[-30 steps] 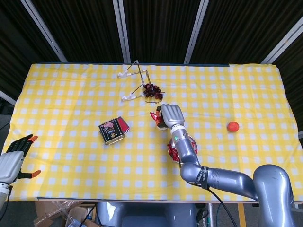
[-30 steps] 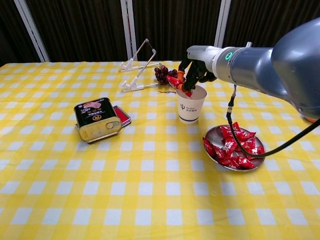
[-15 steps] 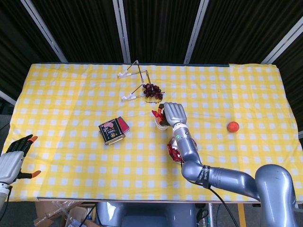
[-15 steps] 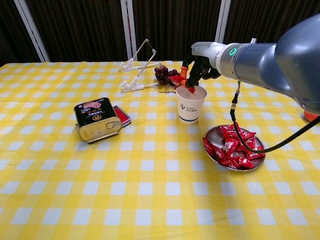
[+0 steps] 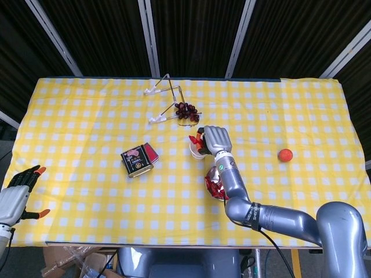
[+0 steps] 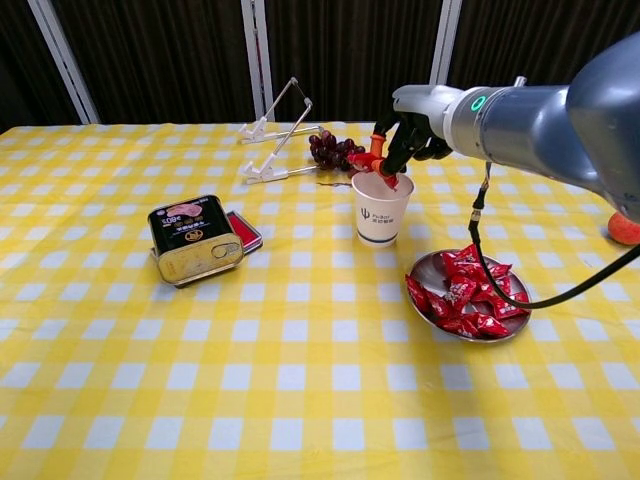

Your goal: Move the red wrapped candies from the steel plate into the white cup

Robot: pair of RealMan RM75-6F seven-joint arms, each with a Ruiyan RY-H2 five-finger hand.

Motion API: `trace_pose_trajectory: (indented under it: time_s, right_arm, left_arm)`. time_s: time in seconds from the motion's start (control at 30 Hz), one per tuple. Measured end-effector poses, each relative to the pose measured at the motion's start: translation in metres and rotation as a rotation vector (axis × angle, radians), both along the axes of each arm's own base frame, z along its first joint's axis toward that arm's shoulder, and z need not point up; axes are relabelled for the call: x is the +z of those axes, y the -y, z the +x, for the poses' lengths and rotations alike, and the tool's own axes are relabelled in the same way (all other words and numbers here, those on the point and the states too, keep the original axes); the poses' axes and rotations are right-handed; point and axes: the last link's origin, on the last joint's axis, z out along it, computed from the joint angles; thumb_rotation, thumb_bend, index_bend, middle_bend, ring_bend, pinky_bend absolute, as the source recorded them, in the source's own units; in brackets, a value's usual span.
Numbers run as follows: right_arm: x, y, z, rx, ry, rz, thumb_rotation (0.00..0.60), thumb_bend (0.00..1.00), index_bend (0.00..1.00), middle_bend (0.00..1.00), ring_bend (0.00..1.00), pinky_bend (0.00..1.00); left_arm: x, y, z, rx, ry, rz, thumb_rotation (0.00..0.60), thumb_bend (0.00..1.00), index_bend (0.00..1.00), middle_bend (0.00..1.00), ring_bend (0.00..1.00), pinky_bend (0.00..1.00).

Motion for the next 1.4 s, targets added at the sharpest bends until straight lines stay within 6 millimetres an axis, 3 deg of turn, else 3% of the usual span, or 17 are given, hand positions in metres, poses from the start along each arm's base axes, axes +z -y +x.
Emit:
trace_pose_trajectory:
  time_s: [0.37,0.83,1.4]
  right_arm:
    - [-0.002,-0.003,-0.006,-0.012,-0.006,0.012,0.600,0.52,0.53,0.75,0.91,1.00]
    - [-0.002,-0.007,-0.012,-0.016,-0.026,0.031,0.600,0.52,0.34,0.74,0.91,1.00]
    - [0.006,-0.010,0.003,0.022,0.039,-0.015,0.600,0.46,0.25,0.65,0.83,0.97]
  left_arm:
    - [0.000,0.001,0.000,0.004,0.004,-0.001,0.600,0.05,0.00,0.00,0.00,0.00]
    - [0.000,0.001,0.000,0.007,0.007,-0.002,0.600,0.05,0.00,0.00,0.00,0.00]
    - [0.001,0.001,0.000,0.006,0.011,-0.001,0.600,0.05,0.00,0.00,0.00,0.00]
